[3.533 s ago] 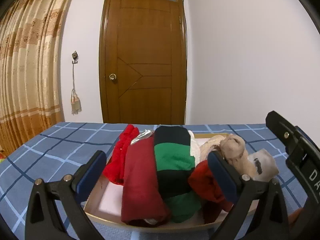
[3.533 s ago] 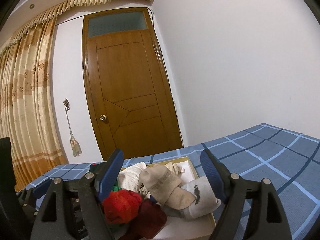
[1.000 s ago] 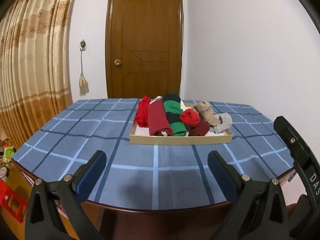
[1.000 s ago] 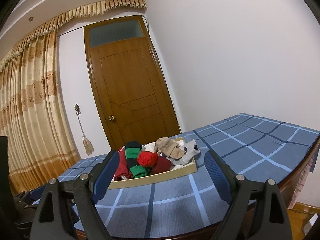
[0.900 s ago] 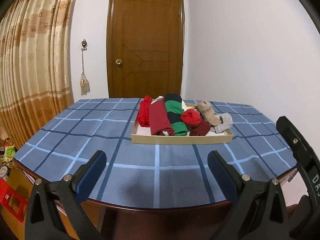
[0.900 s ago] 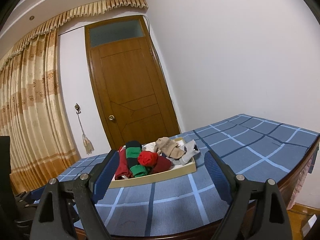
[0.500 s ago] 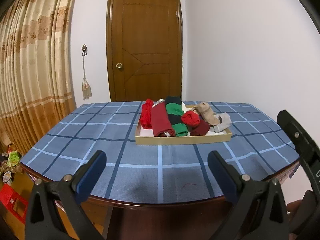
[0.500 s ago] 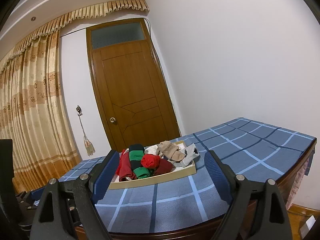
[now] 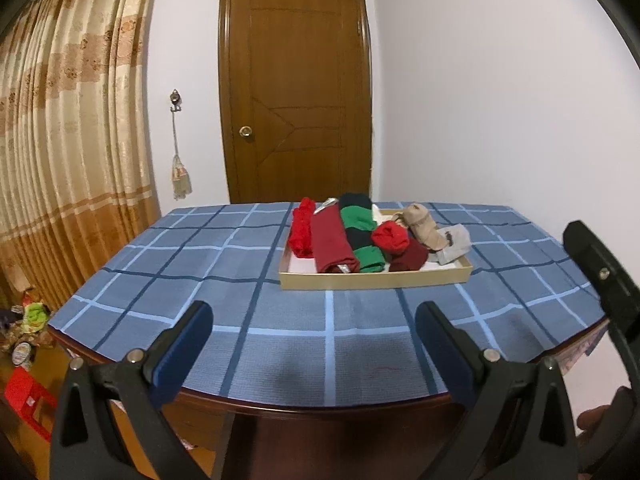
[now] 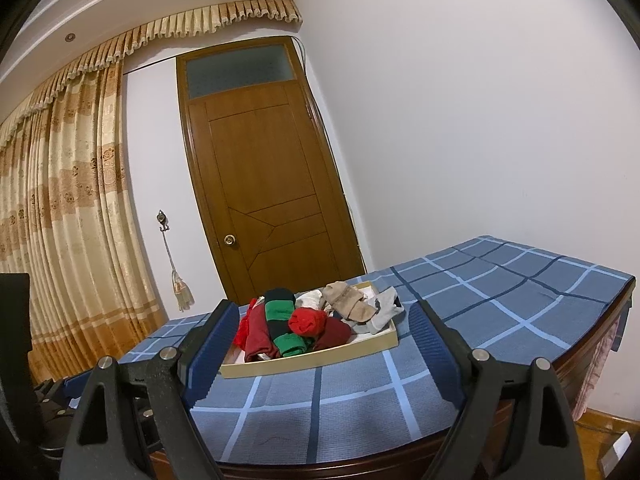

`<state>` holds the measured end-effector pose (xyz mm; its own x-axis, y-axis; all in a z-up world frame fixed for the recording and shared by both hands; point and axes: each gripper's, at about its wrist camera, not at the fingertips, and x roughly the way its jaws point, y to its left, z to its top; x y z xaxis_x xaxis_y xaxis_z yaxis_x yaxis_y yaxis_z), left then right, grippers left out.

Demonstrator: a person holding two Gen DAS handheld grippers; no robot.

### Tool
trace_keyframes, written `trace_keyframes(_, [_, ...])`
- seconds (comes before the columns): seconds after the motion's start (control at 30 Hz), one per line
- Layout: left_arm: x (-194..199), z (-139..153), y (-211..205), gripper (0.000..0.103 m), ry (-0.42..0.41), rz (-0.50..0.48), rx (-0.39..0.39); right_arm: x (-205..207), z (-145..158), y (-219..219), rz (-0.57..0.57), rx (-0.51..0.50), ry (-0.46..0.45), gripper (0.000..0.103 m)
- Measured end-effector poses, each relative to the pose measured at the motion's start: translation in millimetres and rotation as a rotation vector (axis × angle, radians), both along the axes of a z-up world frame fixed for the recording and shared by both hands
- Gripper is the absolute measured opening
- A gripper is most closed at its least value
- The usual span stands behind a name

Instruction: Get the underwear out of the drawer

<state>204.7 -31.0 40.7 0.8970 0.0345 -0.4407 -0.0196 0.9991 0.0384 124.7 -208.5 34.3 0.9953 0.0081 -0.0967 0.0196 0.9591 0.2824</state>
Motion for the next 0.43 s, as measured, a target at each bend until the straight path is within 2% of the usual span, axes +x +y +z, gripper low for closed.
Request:
trace_keyframes(0.07, [1,0,0,0.103,0.005,0.007,0.006,0,0,0,-0.001,0.003,0.001,0.088])
trace_keyframes(0.23, [-1,-4,7,0.102,0.061,-0.058,-0.025,0,0,-3,-0.003,0.004,0.018,0.088])
trace_keyframes(0.43, [-7,-22,2,0.103,0.125,-0.074,0.05,0,-5,-14,-0.014,-0.016,0.13,0.088])
